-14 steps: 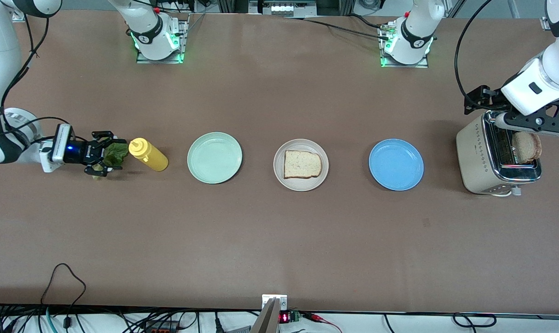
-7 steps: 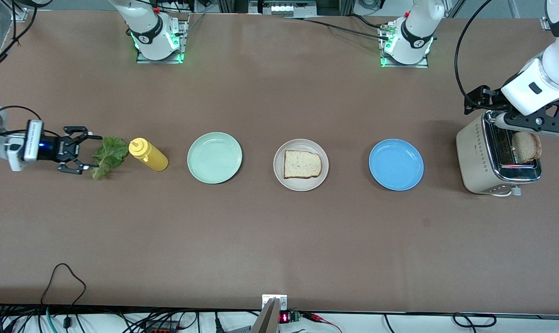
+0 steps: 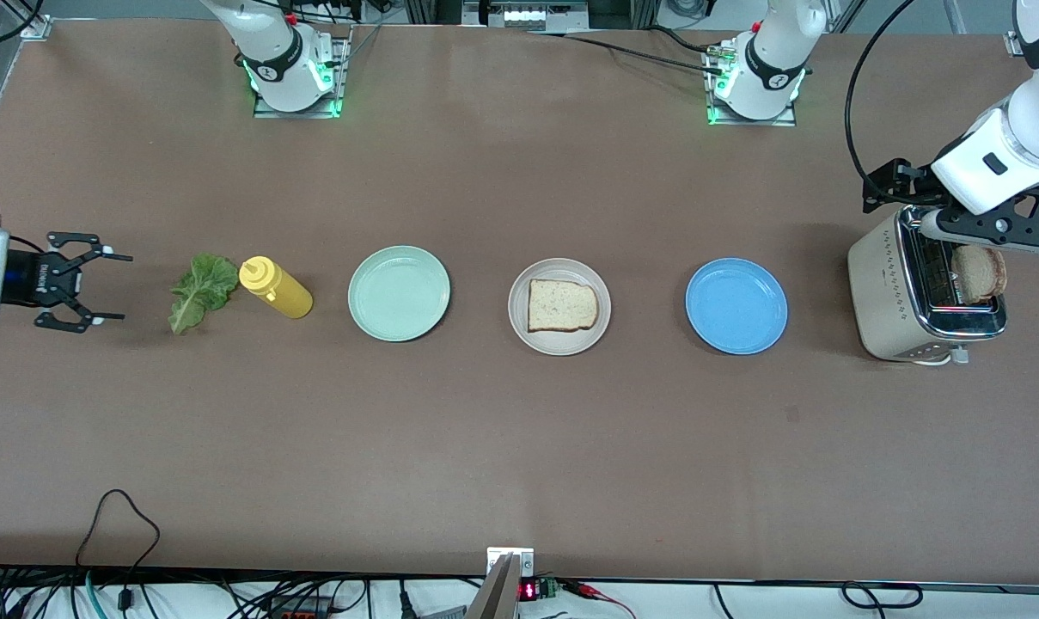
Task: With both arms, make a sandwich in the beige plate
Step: 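Withdraw the right gripper away from the yellow bottle, then lower the right gripper down onto the green lettuce leaf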
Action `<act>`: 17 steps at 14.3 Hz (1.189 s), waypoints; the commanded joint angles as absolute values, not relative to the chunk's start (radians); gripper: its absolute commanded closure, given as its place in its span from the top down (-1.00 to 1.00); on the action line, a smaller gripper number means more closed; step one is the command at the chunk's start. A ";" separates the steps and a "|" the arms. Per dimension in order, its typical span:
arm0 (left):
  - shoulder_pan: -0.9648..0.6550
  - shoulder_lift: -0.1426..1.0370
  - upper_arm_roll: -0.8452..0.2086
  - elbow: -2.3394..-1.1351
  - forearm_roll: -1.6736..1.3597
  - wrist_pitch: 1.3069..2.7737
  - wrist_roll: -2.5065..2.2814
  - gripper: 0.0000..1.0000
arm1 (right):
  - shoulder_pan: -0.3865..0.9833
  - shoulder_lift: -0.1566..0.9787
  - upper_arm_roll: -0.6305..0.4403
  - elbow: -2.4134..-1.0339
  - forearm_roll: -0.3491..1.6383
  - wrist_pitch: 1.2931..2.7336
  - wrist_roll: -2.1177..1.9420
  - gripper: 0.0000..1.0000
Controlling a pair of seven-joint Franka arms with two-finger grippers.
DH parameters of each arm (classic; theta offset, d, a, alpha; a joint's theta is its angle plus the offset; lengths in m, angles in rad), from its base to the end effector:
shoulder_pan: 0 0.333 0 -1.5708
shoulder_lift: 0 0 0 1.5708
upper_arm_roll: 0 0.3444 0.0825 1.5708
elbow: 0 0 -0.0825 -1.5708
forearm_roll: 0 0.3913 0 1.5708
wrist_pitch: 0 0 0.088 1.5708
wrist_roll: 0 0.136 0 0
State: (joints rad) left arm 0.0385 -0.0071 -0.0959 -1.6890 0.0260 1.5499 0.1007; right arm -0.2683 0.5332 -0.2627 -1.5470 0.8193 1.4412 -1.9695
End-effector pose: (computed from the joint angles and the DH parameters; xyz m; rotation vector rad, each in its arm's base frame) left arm 0.5467 -0.0280 0.5702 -3.1011 0.2474 0.2065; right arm 0.6147 -0.2084 0.3431 -1.8599 -1.3734 -0.5710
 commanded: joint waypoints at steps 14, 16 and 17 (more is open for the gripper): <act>0.041 -0.003 -0.098 -1.667 0.020 1.529 0.094 1.00 | 0.146 0.342 -0.451 -1.466 0.400 1.557 -1.021 1.00; 0.041 -0.003 -0.098 -1.667 0.020 1.529 0.094 1.00 | 0.181 0.337 -0.454 -1.491 0.323 1.574 -0.875 1.00; 0.041 -0.003 -0.098 -1.667 0.020 1.529 0.095 1.00 | 0.192 0.339 -0.454 -1.496 0.290 1.572 -0.794 1.00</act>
State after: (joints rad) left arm 0.0385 -0.0071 -0.0960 -1.6890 0.0260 1.5499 0.1007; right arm 0.1511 0.3706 -0.4381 -1.4385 0.3510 1.5479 -0.9288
